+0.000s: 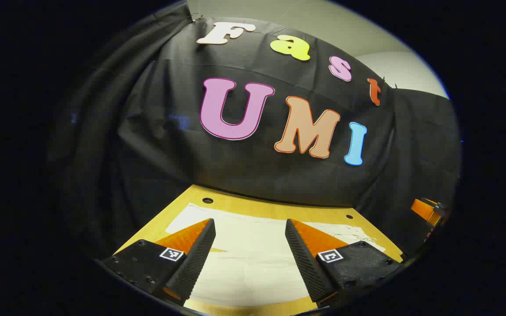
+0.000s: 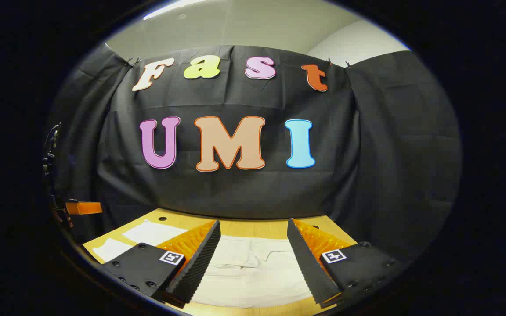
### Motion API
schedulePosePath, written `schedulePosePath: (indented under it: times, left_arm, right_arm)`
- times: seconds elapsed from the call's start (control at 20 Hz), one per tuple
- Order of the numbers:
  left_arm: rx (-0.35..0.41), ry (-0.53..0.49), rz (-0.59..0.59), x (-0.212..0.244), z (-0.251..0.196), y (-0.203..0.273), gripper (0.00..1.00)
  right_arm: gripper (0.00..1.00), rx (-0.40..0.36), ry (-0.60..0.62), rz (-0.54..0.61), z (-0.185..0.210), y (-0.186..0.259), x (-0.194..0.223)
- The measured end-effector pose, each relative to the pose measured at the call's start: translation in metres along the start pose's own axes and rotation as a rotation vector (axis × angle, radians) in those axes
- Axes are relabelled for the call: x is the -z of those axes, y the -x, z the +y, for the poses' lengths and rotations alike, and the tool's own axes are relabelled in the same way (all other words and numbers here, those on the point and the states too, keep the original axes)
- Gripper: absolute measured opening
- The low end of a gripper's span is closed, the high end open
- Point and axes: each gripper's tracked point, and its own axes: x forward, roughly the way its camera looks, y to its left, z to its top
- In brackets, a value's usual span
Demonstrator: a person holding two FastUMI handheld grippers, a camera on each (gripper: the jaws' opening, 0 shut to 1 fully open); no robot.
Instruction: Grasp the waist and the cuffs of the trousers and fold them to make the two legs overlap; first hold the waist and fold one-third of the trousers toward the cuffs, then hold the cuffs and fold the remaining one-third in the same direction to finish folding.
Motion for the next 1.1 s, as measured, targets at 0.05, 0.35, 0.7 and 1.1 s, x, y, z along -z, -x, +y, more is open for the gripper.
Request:
schedulePosePath:
  times: [0.05,0.35,0.7,1.1]
  left_arm:
    - [0.011,-0.007,0.008,0.005,-0.002,0.003,0.94]
    - [0.038,-0.052,0.062,0.023,-0.004,0.008,0.94]
    - [0.048,-0.084,0.121,0.041,0.016,0.008,0.95]
    - [0.149,-0.146,0.329,0.102,0.034,0.026,0.95]
  right_arm:
    - [0.98,0.0,-0.004,0.007,0.0,-0.002,0.001]
    - [0.98,0.015,-0.022,0.021,0.003,-0.004,0.004]
    - [0.98,0.035,-0.009,0.028,0.011,0.0,0.009]
    - [0.98,0.063,0.021,0.064,0.01,0.01,0.022]
